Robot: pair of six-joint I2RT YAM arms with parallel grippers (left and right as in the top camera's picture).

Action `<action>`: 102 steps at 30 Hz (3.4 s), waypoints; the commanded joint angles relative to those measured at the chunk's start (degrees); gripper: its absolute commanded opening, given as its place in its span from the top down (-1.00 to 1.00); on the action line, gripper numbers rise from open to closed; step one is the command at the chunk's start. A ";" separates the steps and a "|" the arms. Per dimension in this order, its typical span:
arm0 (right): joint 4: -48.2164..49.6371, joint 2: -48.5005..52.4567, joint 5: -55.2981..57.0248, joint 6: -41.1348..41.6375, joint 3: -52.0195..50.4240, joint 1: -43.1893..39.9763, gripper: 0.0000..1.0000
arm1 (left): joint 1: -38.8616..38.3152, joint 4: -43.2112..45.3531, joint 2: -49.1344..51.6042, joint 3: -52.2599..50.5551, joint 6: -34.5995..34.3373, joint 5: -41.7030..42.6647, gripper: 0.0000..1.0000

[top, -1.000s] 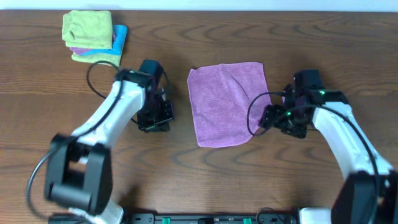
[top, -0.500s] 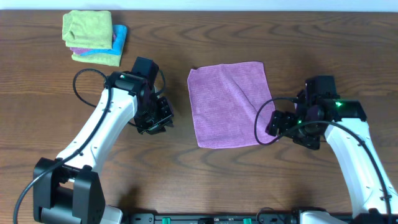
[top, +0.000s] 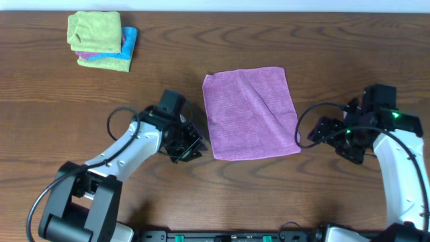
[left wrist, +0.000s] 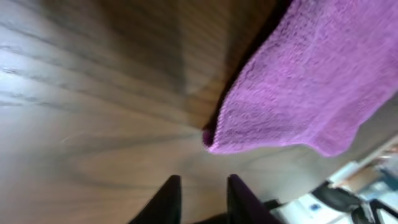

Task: Fold the cloth
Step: 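Move the left gripper to the cloth's near-left corner, then grasp near corners with both grippers and fold near edge onto far edge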

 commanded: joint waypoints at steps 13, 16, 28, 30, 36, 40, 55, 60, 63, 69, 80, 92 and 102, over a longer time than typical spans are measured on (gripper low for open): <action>4.66 2.03 -4.92 -0.55 -0.15 -0.87 -0.75 | -4.52 15.23 0.39 -6.01 -16.63 -1.46 -0.95; 4.63 2.03 -4.90 -0.31 -0.15 -0.87 -0.73 | -5.79 18.27 1.84 -6.03 -17.90 -1.62 -0.95; 3.52 2.03 -5.99 0.50 -0.15 -0.76 -0.65 | -7.93 22.88 6.62 -6.03 -20.61 -2.84 -0.22; 3.28 2.01 -6.21 0.50 -0.15 -0.72 -0.64 | -7.93 23.74 6.88 -6.03 -20.59 -3.50 -0.06; 3.06 2.03 -6.19 0.50 -0.15 -0.72 -0.63 | -7.93 27.54 9.64 -6.03 -19.28 -3.15 0.33; 3.13 2.03 -6.19 0.50 -0.39 -0.72 -0.62 | -7.82 29.22 12.24 -6.03 -16.81 -1.16 0.88; 26.71 2.03 -14.36 7.72 -24.00 0.90 -0.48 | 2.64 24.98 11.89 -6.03 -3.26 4.94 0.88; 34.01 2.12 -14.29 13.49 -25.68 6.40 -0.48 | 3.93 21.29 11.89 -6.01 -0.42 5.40 0.89; 37.97 2.89 -12.96 16.39 -25.68 10.01 -0.48 | 4.63 21.11 11.89 -6.01 0.09 5.88 0.88; 41.86 8.15 -12.15 18.99 -25.68 13.99 -0.45 | 6.32 20.70 11.89 -6.01 0.90 6.36 0.88; 43.80 10.99 -12.41 20.00 -25.64 14.67 0.98 | 10.14 18.14 11.89 -6.01 5.90 9.20 0.88; 30.56 0.55 -11.72 17.86 -25.51 14.67 0.98 | 10.58 9.14 11.78 -6.01 14.84 13.46 0.88; 23.65 -8.70 -9.38 17.22 -25.51 14.67 0.97 | 10.58 -3.15 3.19 -6.01 19.41 11.67 0.88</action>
